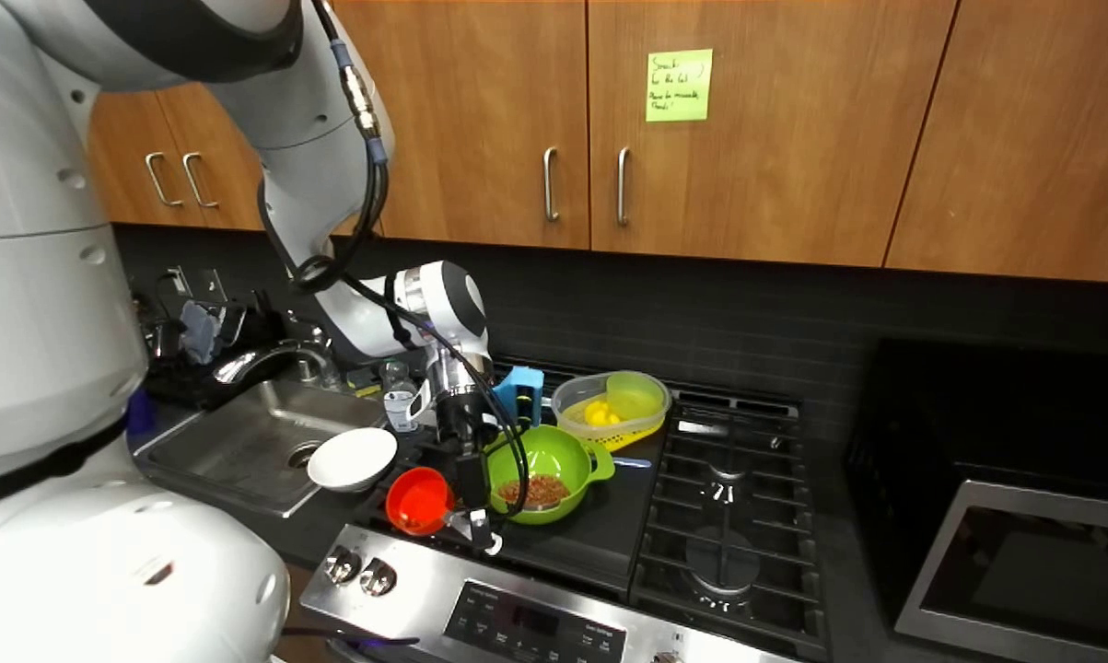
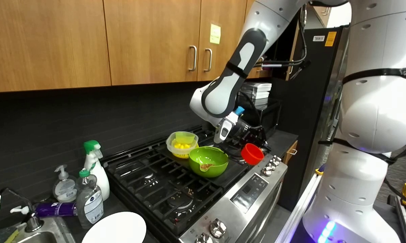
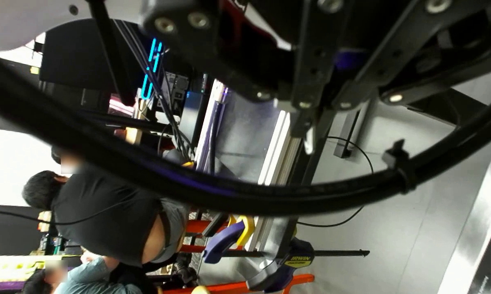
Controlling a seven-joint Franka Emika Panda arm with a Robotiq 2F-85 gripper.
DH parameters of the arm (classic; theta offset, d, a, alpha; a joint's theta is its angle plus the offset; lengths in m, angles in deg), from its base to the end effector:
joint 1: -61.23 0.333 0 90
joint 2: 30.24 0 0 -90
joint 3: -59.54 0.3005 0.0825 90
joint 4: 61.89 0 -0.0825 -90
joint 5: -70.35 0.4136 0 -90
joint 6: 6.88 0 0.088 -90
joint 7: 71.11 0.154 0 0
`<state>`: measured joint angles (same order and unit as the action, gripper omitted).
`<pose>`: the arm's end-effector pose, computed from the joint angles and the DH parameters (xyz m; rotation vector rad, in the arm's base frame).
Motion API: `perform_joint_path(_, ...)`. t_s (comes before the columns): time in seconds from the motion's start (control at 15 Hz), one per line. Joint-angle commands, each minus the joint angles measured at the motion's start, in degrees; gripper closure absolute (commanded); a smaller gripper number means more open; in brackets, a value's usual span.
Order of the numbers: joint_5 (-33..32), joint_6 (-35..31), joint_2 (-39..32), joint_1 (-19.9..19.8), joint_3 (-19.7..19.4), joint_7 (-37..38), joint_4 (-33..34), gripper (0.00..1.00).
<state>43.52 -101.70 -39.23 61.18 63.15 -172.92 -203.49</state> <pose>0.3426 -0.0431 0.1449 -1.1643 -2.1084 1.2222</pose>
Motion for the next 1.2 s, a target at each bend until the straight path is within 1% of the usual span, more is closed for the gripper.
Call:
perform_joint_path(0.0,0.6,3.4,-0.6,0.3,0.0,-2.3,0.6,0.99)
perform_joint_path(0.2,-0.2,4.9,-2.3,-0.2,-0.8,0.4,2.1,0.99)
perform_joint_path(0.4,1.3,3.3,-4.8,-1.1,-1.7,1.6,3.9,0.99)
perform_joint_path(0.53,3.5,1.2,-7.0,-2.1,-2.1,1.3,5.6,0.99)
perform_joint_path(0.87,12.5,-8.4,-13.1,-5.9,-2.7,-0.4,10.5,0.99)
perform_joint_path(1.13,16.2,-12.7,-16.8,-8.1,-2.8,-0.5,13.0,0.99)
